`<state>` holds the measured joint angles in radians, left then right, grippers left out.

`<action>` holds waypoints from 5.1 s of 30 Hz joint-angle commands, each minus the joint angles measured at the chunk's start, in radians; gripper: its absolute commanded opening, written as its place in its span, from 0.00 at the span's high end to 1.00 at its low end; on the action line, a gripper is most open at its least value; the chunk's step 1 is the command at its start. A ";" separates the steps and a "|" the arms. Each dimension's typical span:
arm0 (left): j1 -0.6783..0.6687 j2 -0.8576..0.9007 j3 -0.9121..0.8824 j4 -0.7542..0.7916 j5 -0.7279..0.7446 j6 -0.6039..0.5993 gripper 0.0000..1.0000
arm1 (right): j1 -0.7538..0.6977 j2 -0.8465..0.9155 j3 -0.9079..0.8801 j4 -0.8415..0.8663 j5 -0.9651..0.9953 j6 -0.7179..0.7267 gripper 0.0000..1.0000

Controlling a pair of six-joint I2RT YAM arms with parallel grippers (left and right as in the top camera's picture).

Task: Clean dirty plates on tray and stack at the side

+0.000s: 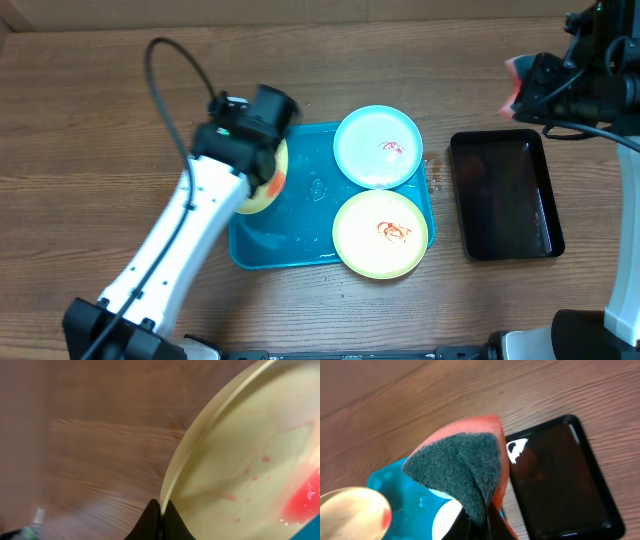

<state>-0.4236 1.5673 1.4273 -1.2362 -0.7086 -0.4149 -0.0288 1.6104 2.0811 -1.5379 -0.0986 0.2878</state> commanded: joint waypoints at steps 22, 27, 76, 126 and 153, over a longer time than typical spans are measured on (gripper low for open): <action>-0.422 -0.010 0.004 -0.023 -0.780 -0.103 0.96 | -0.034 -0.015 0.008 0.005 0.083 -0.004 0.96; -0.418 -0.010 0.004 -0.023 -0.649 -0.103 0.96 | -0.034 -0.015 0.008 0.005 0.083 -0.005 0.96; 1.056 0.035 -0.411 0.578 0.856 0.063 0.96 | -0.034 -0.015 0.008 -0.019 0.082 -0.004 0.96; -0.053 0.308 -0.161 0.330 1.078 0.381 0.29 | -0.033 -0.015 0.008 -0.043 0.083 -0.004 0.96; -0.166 0.397 -0.164 0.353 0.975 -0.019 0.59 | -0.034 -0.015 0.008 -0.051 0.083 -0.005 0.96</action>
<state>-0.5861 1.9240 1.2556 -0.8864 0.2752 -0.4023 -0.0582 1.6104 2.0811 -1.5917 -0.0250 0.2874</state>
